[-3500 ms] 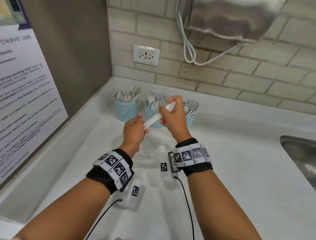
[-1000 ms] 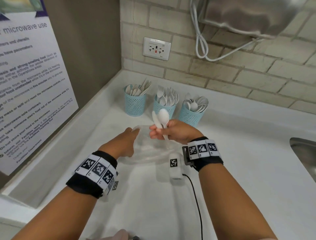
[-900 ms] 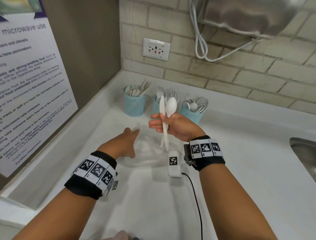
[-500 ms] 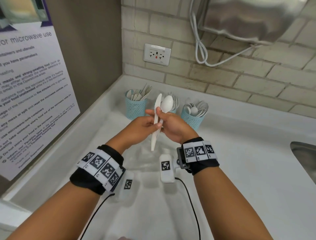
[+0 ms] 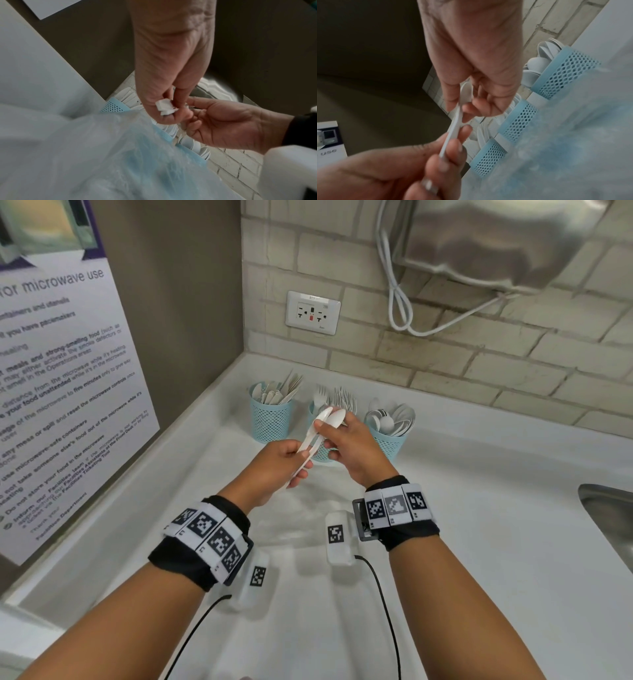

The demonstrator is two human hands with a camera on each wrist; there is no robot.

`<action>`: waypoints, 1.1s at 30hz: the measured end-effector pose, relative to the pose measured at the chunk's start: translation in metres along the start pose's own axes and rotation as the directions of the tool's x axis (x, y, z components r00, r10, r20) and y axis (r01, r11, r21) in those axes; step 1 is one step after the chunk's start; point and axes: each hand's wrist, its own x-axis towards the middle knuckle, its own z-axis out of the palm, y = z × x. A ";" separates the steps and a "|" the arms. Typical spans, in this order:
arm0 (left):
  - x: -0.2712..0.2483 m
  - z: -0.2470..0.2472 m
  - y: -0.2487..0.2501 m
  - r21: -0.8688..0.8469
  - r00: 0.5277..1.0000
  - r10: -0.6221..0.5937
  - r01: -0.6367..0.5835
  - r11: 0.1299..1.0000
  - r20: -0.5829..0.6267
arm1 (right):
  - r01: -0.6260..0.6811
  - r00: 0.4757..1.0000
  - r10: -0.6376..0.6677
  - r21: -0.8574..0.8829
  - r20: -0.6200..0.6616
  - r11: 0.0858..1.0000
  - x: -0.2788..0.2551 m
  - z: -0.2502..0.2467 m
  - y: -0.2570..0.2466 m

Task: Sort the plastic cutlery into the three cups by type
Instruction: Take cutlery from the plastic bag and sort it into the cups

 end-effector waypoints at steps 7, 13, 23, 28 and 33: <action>0.006 0.008 0.011 -0.002 0.999 -0.043 0.043 0.999 0.018 | 0.113 0.993 -0.118 0.127 0.030 0.985 0.000 -0.012 -0.004; 0.011 0.021 0.021 -0.008 0.999 -0.029 0.029 1.000 0.045 | 0.176 0.912 -0.175 -0.032 -0.371 0.984 0.013 -0.039 -0.013; 0.017 0.031 0.022 -0.024 0.998 0.023 -0.021 0.999 0.060 | 0.293 0.449 -0.559 -0.477 -0.697 0.829 0.033 -0.112 -0.045; 0.018 0.029 0.024 -0.025 0.996 0.064 -0.062 0.998 0.066 | 0.261 0.446 -0.694 -0.659 -0.566 0.705 0.038 -0.107 -0.027; 0.021 0.023 0.021 -0.034 0.997 0.076 -0.075 0.997 0.016 | 0.308 0.345 -0.707 -0.636 -0.618 0.707 0.039 -0.112 -0.041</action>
